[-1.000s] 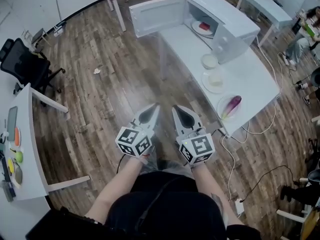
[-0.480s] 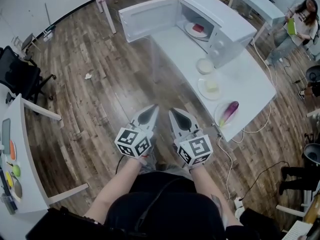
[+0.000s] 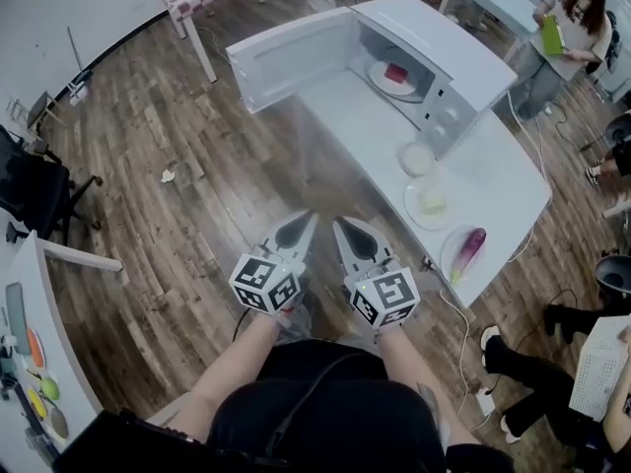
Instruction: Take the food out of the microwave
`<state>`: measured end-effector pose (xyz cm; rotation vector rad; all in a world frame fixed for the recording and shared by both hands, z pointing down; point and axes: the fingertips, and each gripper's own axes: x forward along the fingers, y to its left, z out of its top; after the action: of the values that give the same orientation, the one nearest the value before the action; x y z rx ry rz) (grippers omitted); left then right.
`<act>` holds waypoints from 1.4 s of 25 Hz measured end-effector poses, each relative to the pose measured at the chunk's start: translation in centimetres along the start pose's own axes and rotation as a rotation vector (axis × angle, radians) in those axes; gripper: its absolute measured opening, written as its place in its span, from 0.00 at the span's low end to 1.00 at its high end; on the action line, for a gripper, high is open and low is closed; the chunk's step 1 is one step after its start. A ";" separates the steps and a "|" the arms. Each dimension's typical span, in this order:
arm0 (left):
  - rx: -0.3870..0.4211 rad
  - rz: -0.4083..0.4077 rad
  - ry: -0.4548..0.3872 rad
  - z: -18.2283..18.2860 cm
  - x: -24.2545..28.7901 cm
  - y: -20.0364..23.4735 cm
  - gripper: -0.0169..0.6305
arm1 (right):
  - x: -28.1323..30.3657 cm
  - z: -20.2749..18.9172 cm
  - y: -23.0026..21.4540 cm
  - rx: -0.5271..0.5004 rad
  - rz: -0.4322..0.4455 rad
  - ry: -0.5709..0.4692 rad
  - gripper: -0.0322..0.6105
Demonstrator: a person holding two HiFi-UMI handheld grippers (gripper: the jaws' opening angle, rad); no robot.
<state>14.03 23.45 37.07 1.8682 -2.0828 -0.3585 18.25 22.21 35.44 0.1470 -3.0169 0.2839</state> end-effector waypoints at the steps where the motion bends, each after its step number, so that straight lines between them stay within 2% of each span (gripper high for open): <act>1: 0.003 -0.006 0.003 0.6 0.5 1.1 0.04 | 1.2 0.3 -0.2 0.003 -0.007 -0.003 0.08; 11: 0.010 -0.129 0.056 4.3 5.9 8.3 0.04 | 9.9 1.7 -3.2 0.037 -0.134 -0.008 0.08; 20: -0.028 -0.191 0.095 4.1 8.9 10.7 0.04 | 12.5 1.1 -5.9 0.074 -0.223 0.018 0.08; 28: -0.008 -0.234 0.109 4.8 10.7 12.5 0.04 | 14.5 0.9 -8.0 0.104 -0.290 -0.002 0.08; 35: -0.025 -0.237 0.119 5.0 11.0 14.1 0.04 | 15.6 0.7 -9.2 0.142 -0.337 -0.008 0.08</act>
<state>-1.87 14.04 38.75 2.0733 -1.7778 -0.3179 3.77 11.73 38.24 0.6606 -2.9095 0.4627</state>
